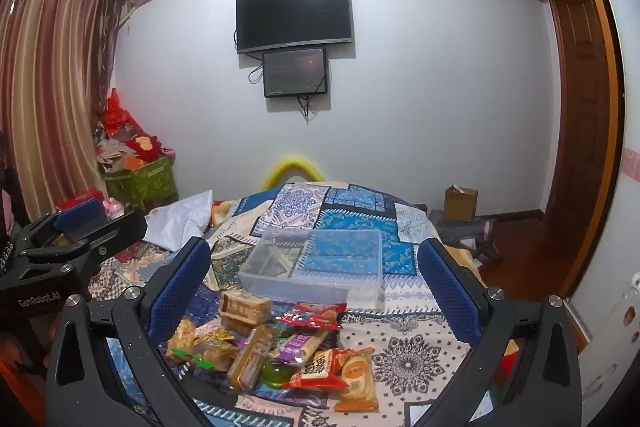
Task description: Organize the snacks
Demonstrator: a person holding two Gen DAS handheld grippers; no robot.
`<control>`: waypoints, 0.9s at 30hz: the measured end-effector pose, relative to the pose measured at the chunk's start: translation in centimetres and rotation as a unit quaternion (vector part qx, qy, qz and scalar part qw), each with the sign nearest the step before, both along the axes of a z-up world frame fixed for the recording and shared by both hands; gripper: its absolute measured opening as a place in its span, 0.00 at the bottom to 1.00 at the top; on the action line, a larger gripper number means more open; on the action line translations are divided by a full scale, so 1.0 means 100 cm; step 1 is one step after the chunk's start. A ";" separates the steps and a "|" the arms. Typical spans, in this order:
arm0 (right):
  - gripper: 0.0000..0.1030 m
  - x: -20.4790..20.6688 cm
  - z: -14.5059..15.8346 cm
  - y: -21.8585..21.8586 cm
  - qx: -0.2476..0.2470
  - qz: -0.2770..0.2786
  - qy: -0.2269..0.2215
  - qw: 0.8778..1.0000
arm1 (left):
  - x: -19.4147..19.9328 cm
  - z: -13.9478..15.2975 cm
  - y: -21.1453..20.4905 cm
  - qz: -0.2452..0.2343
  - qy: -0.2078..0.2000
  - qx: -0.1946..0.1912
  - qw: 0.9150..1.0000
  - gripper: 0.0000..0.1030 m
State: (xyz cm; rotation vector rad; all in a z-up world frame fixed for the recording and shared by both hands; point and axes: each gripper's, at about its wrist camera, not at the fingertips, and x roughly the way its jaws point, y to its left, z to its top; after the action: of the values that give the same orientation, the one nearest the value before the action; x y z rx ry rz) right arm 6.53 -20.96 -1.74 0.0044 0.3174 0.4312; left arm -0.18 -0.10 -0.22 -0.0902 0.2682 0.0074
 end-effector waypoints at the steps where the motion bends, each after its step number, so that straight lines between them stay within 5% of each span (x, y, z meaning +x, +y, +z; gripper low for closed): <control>1: 1.00 -0.001 0.000 0.000 -0.001 -0.001 -0.001 1.000 | 0.000 0.000 0.000 0.000 0.001 0.000 1.000 1.00; 27: 1.00 0.000 -0.006 0.001 -0.004 -0.001 0.000 1.000 | 0.004 -0.004 -0.003 -0.003 0.007 0.000 1.000 1.00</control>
State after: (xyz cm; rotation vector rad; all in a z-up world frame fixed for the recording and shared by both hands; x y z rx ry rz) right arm 6.55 -20.90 -2.32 -0.0022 0.3194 0.4284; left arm 0.25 -0.40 -0.61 -0.0894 0.2815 0.0018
